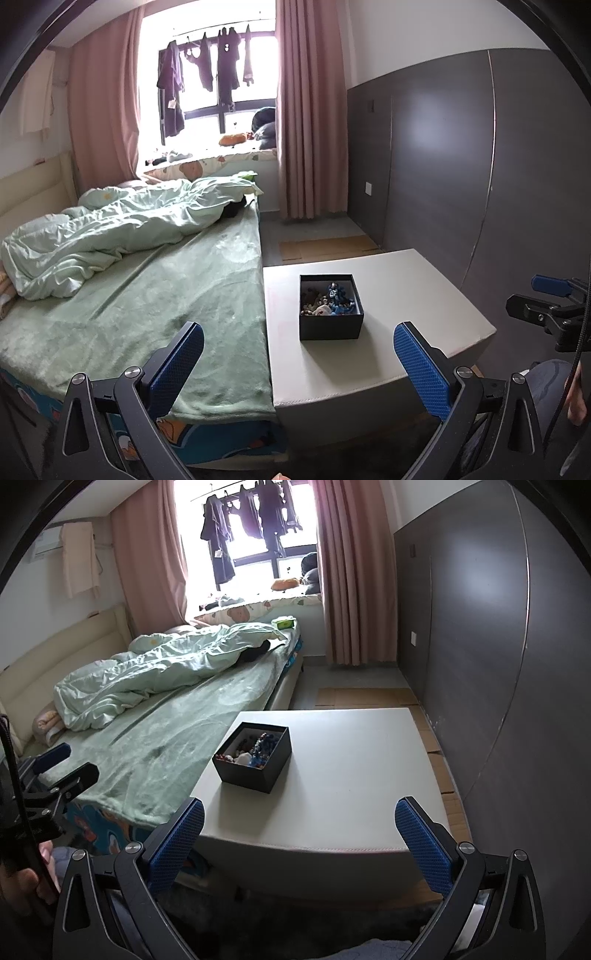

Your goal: Organize jewelry

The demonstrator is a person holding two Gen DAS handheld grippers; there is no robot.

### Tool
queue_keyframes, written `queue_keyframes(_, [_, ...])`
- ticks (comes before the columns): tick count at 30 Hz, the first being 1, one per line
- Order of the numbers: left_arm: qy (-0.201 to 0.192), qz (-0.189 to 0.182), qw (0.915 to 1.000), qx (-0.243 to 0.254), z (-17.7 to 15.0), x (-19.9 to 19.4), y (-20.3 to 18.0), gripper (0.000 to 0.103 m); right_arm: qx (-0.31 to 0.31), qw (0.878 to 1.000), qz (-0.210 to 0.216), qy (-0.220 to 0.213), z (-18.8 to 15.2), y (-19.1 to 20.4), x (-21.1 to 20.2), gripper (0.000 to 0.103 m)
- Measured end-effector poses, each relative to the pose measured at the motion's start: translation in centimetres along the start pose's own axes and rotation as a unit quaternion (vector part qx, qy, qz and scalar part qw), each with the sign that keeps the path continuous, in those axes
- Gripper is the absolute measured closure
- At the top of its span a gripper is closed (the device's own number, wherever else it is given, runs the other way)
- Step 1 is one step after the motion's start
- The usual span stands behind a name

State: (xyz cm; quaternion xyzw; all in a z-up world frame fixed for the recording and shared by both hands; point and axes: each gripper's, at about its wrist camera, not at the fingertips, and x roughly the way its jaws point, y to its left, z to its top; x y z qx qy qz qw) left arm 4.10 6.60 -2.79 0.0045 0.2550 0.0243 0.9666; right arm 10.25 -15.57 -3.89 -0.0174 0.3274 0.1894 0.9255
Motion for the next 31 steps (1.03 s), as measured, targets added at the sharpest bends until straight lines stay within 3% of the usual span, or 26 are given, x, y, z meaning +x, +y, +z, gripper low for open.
queue_keyframes(31, [-0.010,-0.010,0.9999,-0.010,-0.23,0.79,0.98,0.000,-0.002,1.000,-0.006,0.005,-0.20,0.21,0.43,0.000])
